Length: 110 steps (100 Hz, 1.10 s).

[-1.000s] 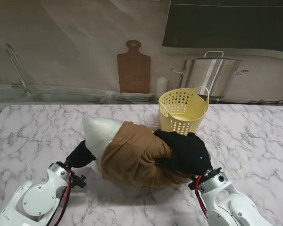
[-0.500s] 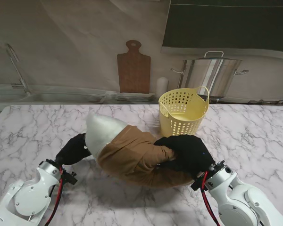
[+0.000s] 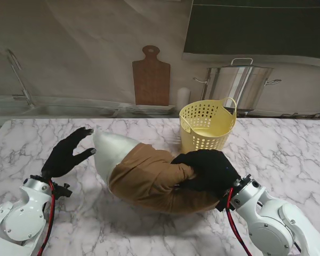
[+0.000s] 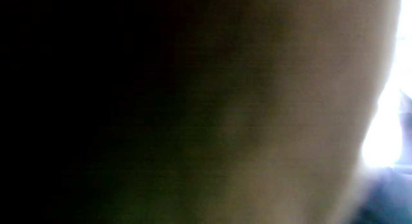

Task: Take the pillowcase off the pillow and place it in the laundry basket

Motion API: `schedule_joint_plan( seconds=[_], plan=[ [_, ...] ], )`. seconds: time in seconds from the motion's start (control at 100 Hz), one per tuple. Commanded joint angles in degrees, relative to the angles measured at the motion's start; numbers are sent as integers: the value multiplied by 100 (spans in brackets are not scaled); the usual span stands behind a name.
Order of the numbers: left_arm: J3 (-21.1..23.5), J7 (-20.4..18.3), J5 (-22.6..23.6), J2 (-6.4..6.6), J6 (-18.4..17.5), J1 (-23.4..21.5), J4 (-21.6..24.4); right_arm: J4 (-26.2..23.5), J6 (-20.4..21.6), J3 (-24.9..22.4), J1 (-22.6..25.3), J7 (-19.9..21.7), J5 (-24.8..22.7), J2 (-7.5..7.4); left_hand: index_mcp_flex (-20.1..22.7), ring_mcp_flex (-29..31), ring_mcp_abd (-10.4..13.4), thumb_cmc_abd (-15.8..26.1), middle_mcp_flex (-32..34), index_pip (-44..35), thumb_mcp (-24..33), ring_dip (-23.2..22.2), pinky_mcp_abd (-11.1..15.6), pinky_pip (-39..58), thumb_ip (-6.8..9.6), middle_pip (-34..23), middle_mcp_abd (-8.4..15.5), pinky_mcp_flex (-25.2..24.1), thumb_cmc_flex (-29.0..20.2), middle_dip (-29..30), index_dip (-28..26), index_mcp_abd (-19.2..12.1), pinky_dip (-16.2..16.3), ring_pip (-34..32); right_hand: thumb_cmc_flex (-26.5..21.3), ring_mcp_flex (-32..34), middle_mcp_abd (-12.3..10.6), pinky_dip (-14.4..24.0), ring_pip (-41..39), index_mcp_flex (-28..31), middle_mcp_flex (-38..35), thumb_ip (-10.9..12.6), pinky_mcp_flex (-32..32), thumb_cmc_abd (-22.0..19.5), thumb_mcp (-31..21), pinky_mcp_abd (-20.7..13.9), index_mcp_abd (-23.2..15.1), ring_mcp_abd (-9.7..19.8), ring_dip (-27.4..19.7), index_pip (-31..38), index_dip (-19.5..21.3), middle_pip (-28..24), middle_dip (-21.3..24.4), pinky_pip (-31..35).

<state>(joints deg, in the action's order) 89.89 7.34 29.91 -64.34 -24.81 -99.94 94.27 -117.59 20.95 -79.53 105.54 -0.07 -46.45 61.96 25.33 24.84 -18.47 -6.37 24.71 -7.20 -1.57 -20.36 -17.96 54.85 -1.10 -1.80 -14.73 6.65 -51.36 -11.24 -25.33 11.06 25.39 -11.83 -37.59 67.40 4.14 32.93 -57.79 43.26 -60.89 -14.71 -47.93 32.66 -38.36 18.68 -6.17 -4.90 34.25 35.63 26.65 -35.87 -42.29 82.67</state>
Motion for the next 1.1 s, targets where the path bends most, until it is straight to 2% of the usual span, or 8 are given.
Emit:
schedule_joint_plan(
  seconds=[0.0,0.21,0.37,0.56,0.62,0.73,0.96,1.09],
  plan=[
    [7,-76,-128,-28,-171,64,170,67,-88,84,-155,90,54,-20,-274,-133,84,270,-422,137,-34,97,-41,-1599,3,83,36,-78,21,-8,143,-24,-42,52,-1128,845,-114,108,-1363,830,-382,371,-189,-698,-1932,-377,-491,1106,572,1169,254,-666,-246,583],
    [-195,-440,-475,21,-396,273,564,369,-334,403,-638,269,158,-41,-1118,-429,-13,35,-1542,571,-68,243,-26,-2071,8,332,-78,-59,386,493,419,13,-67,261,-1118,843,-154,95,-1304,798,-381,376,-125,-726,-1881,-318,-522,1027,521,1127,224,-618,-234,574],
    [-466,-630,-864,37,-534,456,737,620,-536,613,-948,206,213,-20,-1791,-515,-210,-505,-1955,862,-44,376,-39,-2277,3,404,-206,159,1034,959,1109,-10,-185,245,-1114,846,-180,110,-1324,815,-395,388,-123,-732,-1864,-296,-556,1012,516,1126,215,-589,-221,633],
    [-547,-729,-1262,34,-689,494,805,758,-655,682,-1092,297,263,-29,-1763,-151,-215,-625,-1513,710,11,365,113,-1845,-46,322,-301,429,1238,840,1115,201,-90,49,-1116,844,-177,106,-1332,813,-393,390,-108,-732,-1851,-296,-558,1006,507,1125,212,-568,-217,647],
    [-530,-685,-1321,14,-687,465,803,768,-672,674,-1095,323,267,-32,-1690,5,-171,-180,-1304,633,31,336,150,-1693,-59,262,-253,517,1207,765,974,244,-64,-24,-1121,844,-175,105,-1333,813,-398,392,-107,-732,-1849,-292,-561,1006,505,1124,210,-565,-215,650],
    [-464,-445,-1314,-46,-693,407,794,769,-700,663,-1100,361,256,-38,-1484,253,-121,521,-831,567,-33,246,178,-1332,-51,160,-199,583,517,431,756,196,-29,-134,-1120,841,-177,102,-1330,816,-401,392,-109,-727,-1844,-284,-564,989,500,1123,207,-552,-207,653],
    [-417,-269,-1512,-102,-892,303,867,824,-788,745,-1228,440,230,-50,-836,428,-31,1118,-302,345,-44,92,169,-1111,-57,48,-25,541,-267,161,613,1,59,-205,-1120,839,-175,95,-1330,810,-400,393,-104,-736,-1836,-287,-563,984,494,1121,201,-537,-200,654],
    [-468,-601,-1662,-24,-970,269,903,896,-829,813,-1318,445,178,-53,-769,540,-15,889,-157,345,-114,60,118,-1096,-48,41,-23,572,-73,128,594,-44,82,-200,-1114,830,-194,79,-1245,784,-380,397,-40,-755,-1809,-274,-569,955,453,1108,194,-519,-192,614]
  ],
)
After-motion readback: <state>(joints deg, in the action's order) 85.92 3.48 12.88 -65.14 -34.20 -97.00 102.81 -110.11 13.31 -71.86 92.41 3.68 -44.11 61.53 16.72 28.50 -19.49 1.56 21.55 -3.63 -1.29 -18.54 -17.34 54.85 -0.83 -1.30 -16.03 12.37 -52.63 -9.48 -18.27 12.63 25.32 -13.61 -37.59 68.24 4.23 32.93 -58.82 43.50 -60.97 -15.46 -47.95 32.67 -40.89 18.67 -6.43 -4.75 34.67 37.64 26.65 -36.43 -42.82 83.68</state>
